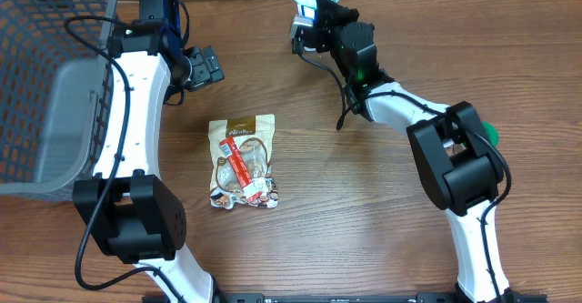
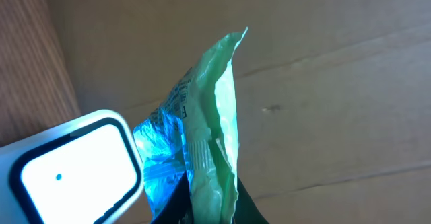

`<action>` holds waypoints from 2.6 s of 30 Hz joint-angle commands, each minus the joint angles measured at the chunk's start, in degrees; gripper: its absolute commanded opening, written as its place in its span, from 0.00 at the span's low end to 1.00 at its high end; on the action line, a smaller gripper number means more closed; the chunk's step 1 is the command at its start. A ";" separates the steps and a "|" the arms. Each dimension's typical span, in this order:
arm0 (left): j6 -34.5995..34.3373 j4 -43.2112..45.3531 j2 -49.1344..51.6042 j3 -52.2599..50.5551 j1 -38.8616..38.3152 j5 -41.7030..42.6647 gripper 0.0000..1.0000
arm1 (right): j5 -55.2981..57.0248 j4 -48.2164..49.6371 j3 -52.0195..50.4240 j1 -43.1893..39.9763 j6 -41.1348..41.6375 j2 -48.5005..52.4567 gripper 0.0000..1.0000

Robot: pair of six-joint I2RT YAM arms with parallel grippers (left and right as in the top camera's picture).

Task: Scan the item barcode
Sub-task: 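Hold the wet-wipe pack before the white scanner, then carry the wet-wipe pack right and lower it beside the jar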

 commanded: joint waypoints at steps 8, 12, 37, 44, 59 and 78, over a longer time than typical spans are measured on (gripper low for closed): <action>1.09 0.04 -0.90 0.87 -0.39 -0.57 1.00 | 1.92 3.26 2.67 -0.28 -0.39 2.43 0.04; 1.09 0.04 -0.90 0.85 -0.39 -0.57 1.00 | 2.71 5.95 4.09 -0.26 -0.37 2.43 0.04; 1.09 0.04 -0.90 0.87 -0.39 -0.57 0.99 | 2.97 -3.30 5.31 0.31 9.03 4.98 0.04; 1.09 0.04 -0.90 0.87 -0.39 -0.57 1.00 | 3.26 -6.93 5.31 2.03 9.35 4.98 0.04; 1.09 0.04 -0.90 0.87 -0.39 -0.57 1.00 | 7.96 -8.28 5.33 2.16 9.53 4.46 0.03; 1.09 0.04 -0.90 0.87 -0.39 -0.57 0.99 | 5.03 -44.59 5.33 1.92 41.51 -25.81 0.03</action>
